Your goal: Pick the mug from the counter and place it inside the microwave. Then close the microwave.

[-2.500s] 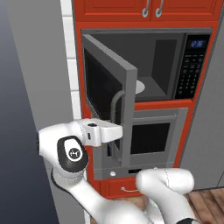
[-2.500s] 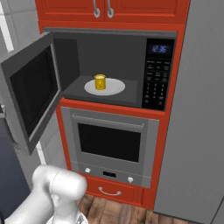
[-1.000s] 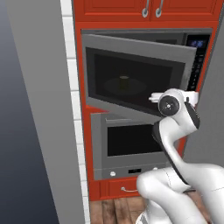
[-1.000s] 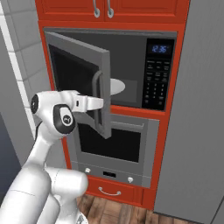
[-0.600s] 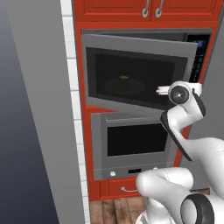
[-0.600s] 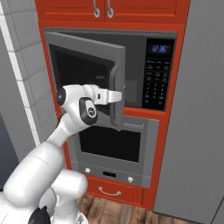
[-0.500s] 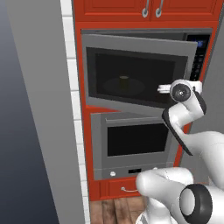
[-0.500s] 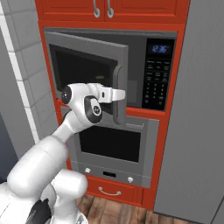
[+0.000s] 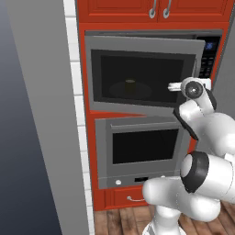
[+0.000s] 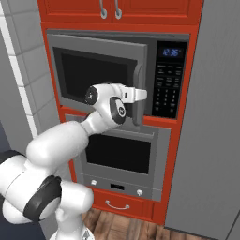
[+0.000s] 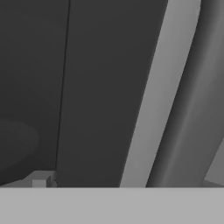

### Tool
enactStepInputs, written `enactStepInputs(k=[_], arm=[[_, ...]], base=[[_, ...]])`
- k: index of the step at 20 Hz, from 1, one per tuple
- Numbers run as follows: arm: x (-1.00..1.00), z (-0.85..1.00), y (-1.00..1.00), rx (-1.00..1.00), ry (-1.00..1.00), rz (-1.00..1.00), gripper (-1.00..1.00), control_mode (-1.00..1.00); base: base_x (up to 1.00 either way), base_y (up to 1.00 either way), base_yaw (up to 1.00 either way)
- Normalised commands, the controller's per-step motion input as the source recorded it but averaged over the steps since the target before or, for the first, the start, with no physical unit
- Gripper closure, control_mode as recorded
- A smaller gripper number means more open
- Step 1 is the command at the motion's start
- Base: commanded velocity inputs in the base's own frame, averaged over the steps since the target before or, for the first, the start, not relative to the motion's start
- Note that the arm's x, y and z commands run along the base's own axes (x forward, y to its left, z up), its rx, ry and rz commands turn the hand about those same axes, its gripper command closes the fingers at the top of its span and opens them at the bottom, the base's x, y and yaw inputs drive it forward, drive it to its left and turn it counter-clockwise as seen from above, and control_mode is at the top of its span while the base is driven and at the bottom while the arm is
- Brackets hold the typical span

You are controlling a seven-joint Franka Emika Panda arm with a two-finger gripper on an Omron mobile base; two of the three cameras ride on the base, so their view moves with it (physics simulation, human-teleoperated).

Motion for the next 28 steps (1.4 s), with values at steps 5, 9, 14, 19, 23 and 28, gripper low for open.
enactStepInputs(k=[5,9,14,19,23,28], arm=[[0.74,0.05,0.00,0.00,0.00,0.03,-1.00,-1.00],[0.52,0.13,0.00,0.01,0.03,0.01,-1.00,-1.00],[0.54,0.22,0.00,0.00,0.03,0.01,-1.00,-1.00],[0.54,0.31,0.00,0.00,0.03,0.01,-1.00,-1.00],[0.56,0.33,0.00,0.03,0.02,0.00,-1.00,-1.00],[0.59,0.28,0.00,0.04,0.04,0.00,-1.00,-1.00]], base=[[0.00,0.00,0.00],[0.00,0.00,0.00],[0.00,0.00,0.00],[0.00,0.00,0.00],[0.00,0.00,0.00],[0.00,0.00,0.00]])
